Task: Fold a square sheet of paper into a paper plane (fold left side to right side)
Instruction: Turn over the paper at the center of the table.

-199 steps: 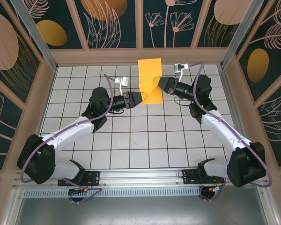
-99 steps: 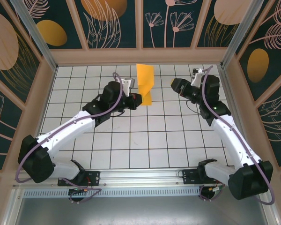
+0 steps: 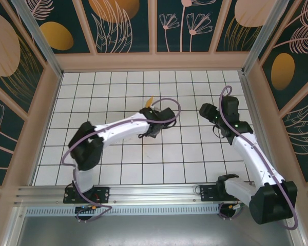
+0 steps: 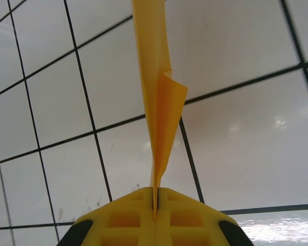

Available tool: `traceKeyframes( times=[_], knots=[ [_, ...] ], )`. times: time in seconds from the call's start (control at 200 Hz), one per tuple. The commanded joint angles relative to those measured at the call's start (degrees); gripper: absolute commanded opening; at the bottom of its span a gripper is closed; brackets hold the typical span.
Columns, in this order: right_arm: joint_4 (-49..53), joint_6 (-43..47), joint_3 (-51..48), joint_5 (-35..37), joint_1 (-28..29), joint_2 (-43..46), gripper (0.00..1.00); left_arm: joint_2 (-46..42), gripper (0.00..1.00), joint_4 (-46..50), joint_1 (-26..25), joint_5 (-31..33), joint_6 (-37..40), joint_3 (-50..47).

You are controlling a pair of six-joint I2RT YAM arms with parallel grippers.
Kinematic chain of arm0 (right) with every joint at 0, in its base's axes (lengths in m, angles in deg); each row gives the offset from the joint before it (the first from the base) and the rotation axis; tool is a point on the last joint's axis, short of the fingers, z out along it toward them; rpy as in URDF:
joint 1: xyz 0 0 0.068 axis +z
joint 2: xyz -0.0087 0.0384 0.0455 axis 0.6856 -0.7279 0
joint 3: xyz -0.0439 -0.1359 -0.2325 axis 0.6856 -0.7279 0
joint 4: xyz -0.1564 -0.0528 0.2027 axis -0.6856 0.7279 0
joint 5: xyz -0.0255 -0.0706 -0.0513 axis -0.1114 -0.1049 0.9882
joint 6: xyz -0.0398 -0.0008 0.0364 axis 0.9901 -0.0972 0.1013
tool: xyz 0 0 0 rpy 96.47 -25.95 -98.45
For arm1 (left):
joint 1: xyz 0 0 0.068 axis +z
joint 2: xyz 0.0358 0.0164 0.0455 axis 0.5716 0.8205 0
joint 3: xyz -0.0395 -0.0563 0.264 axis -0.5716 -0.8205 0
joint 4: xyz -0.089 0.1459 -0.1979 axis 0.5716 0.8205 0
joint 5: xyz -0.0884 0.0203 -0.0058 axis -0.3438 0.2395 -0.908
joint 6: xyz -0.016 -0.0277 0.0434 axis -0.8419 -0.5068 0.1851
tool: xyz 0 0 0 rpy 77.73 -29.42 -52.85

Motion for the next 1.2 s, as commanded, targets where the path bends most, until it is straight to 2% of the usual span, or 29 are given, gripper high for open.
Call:
traceKeyframes(
  times=[0.0,0.055,0.255,0.325,0.39,0.485,0.601,0.731,0.891,1.041,1.196],
  knots=[
    [-0.74,0.64,-1.68,1.29,-0.50,1.63,0.68,4.39,0.00,8.67,-0.70,3.74,-1.72,4.62],
    [-1.27,0.41,-2.33,-0.35,-0.51,1.70,0.68,7.12,0.00,9.06,-0.81,3.31,-1.52,6.35],
    [-2.89,-0.39,-4.70,-2.05,-0.64,1.68,0.68,15.23,0.12,7.19,-0.90,-3.26,1.44,10.51],
    [-2.83,-0.48,-5.17,-2.08,-0.66,1.65,0.69,16.64,0.23,4.64,-0.84,-6.19,3.00,11.24],
    [-2.62,-0.16,-5.47,-2.34,-0.71,1.63,0.69,17.25,0.29,1.40,-0.85,-9.93,4.61,11.95],
    [-1.55,0.43,-5.48,-2.43,-0.79,1.07,0.70,17.05,0.45,-2.91,-0.90,-15.72,6.22,13.29],
    [-0.80,1.27,-5.41,-3.49,-0.99,0.25,0.70,14.72,0.56,-6.93,-0.48,-19.98,7.75,14.47],
    [-1.88,1.13,-5.65,-7.89,-0.94,-1.61,0.70,8.49,0.63,-13.82,2.50,-27.00,8.91,11.68],
    [-8.81,-3.18,-6.31,-17.01,1.23,-6.56,0.69,-3.64,0.67,-24.59,9.66,-33.21,8.71,0.03],
    [-12.83,-6.38,-1.87,-15.55,8.73,-15.88,0.69,-15.96,0.72,-36.32,16.83,-37.15,6.32,-14.02],
    [-11.67,-7.95,8.11,-11.43,15.41,-28.49,0.72,-25.76,0.77,-50.36,24.23,-42.01,0.77,-28.52]
  ],
)
